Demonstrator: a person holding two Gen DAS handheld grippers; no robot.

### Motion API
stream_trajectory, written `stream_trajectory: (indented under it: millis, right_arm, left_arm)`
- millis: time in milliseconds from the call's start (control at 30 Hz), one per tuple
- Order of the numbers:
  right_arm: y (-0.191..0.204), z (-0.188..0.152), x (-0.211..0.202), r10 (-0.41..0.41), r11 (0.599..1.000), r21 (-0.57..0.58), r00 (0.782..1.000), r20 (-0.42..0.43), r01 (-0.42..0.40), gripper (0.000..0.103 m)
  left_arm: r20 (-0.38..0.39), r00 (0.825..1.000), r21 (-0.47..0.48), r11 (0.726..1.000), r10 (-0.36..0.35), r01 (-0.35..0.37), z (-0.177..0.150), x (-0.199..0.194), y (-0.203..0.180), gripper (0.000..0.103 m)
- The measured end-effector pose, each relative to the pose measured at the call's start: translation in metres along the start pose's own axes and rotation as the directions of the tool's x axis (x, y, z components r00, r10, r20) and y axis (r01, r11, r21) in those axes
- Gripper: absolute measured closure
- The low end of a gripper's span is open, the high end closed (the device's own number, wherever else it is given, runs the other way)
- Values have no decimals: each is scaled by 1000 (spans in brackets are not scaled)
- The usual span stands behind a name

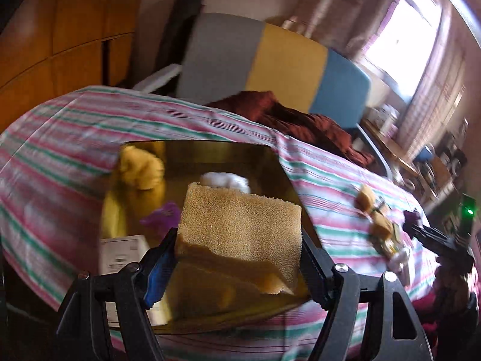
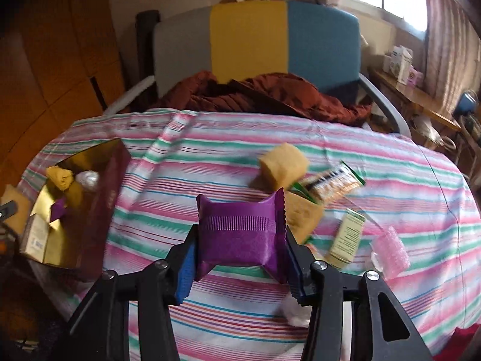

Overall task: Organize objects
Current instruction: 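Carry the sponge to the tray with the left gripper while the right gripper grasps a purple packet, then release the sponge and purple packet into the tray, opening both grippers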

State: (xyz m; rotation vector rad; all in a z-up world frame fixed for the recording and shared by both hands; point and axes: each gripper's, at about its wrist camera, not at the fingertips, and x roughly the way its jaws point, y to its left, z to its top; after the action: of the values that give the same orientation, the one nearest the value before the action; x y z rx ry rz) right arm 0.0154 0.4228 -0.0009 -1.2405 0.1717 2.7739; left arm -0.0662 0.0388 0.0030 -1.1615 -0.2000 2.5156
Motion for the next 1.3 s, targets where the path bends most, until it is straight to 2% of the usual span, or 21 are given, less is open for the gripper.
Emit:
stream_trajectory:
  millis: [167, 300, 500, 567, 667, 700, 767, 867, 1033, 1200, 1300]
  right_arm:
    - [65, 15, -5, 119, 989, -96, 993, 17, -116, 52]
    - [125, 19, 5, 213, 962, -170, 977, -23, -214, 52]
    - [196, 11, 29, 274, 925, -243, 956, -102, -291, 52]
    - [211, 7, 39, 274, 922, -246, 953, -129, -299, 48]
    - [221, 3, 43, 279, 921, -242, 950, -142, -306, 39]
    - [224, 1, 44, 278, 921, -239, 950, -144, -306, 30]
    - [226, -2, 45, 287, 921, -229, 946, -154, -316, 20]
    - [228, -7, 44, 281, 923, -226, 946, -162, -312, 20]
    - [226, -12, 42, 271, 935, -190, 949, -161, -300, 14]
    - [226, -16, 33, 233, 954, -169, 967, -108, -248, 5]
    - [226, -18, 27, 203, 962, -171, 977, -68, -212, 3]
  left_arm:
    - [29, 999, -58, 998, 32, -30, 8, -5, 29, 28]
    - [45, 998, -83, 996, 34, -30, 23, -4, 42, 28]
    - [83, 996, -57, 998, 28, -23, 53, 5, 41, 26]
    - [77, 996, -33, 999, 34, -32, 63, 12, 37, 20]
    - [116, 992, -42, 998, 54, -49, 74, 16, 36, 14]
    - [116, 992, -38, 998, 57, -53, 76, 18, 36, 12]
    - [95, 993, -40, 997, 71, -67, 76, 23, 38, 12]
    - [81, 994, -56, 997, 66, -62, 67, 22, 42, 12]
    - [78, 991, -49, 993, 112, -108, 38, 11, 41, 12]
    - [90, 979, -17, 983, 181, -181, 14, -2, 35, 12]
    - [128, 967, 8, 975, 220, -223, 3, -13, 28, 12]
